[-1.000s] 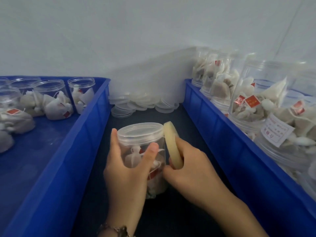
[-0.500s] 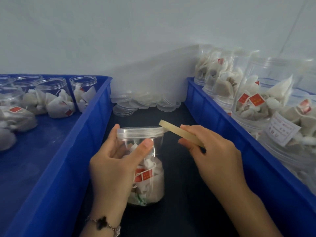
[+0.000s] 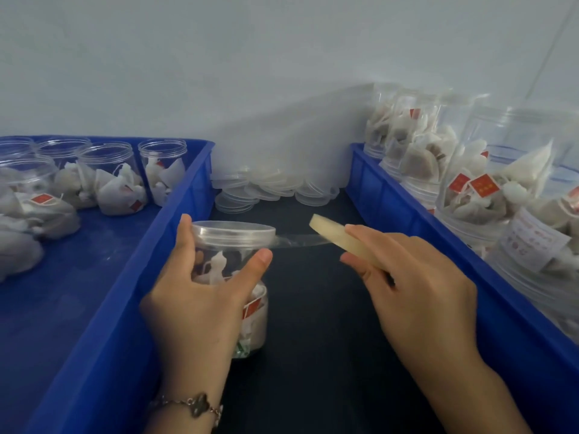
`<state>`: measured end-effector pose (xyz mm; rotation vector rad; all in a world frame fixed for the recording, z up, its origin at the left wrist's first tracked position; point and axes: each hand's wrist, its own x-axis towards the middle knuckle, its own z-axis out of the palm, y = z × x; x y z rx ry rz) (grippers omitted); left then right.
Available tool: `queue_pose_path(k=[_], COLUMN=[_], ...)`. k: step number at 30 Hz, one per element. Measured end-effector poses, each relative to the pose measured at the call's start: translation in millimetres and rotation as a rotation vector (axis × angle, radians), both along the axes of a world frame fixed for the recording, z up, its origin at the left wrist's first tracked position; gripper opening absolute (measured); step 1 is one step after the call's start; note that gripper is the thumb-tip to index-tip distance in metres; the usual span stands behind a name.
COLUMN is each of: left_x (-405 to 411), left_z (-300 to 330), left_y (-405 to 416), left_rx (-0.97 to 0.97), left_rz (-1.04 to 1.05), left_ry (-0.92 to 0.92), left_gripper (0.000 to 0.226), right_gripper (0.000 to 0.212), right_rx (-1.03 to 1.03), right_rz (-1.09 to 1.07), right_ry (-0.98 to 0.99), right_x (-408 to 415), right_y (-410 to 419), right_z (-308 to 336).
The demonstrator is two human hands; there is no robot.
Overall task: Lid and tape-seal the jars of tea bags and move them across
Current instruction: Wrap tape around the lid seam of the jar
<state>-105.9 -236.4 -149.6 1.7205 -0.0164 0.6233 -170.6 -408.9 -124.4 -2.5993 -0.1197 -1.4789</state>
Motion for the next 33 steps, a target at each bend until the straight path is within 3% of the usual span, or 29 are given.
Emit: queue_pose_path(k=[8, 11, 17, 23, 33], left_x=[3.3, 5.5, 4.2, -2.2, -9.3], left_z=[-2.6, -1.4, 1.7, 3.8, 9.6], left_y=[0.2, 2.0, 1.5, 0.5, -3.3], left_rx=[0.059, 0.038, 0.157, -0.081, -0.314], left_rz=[0.034, -0.001, -0.069, -0.206, -0.485], left_ry=[-0.004, 0.017, 0.016, 0.120, 0.177], left_gripper=[0.112, 0.111, 0.113, 0.120, 0.102], right_gripper=[0.022, 0.029, 0.022, 0.022, 0.023], right_rx=[0.004, 0.050, 0.086, 0.106, 0.119], right_rz=[-0.005, 0.028, -0.022, -0.015, -0.016], right_ry=[-0.003, 0.057, 0.152, 0.194, 0.250], right_x=[3.1, 8.9, 17.7, 23.2, 24.7], right_y=[1.2, 3.4, -3.1, -2.4, 0.8], right_z=[-5.1, -11.3, -23.2, -25.9, -21.1])
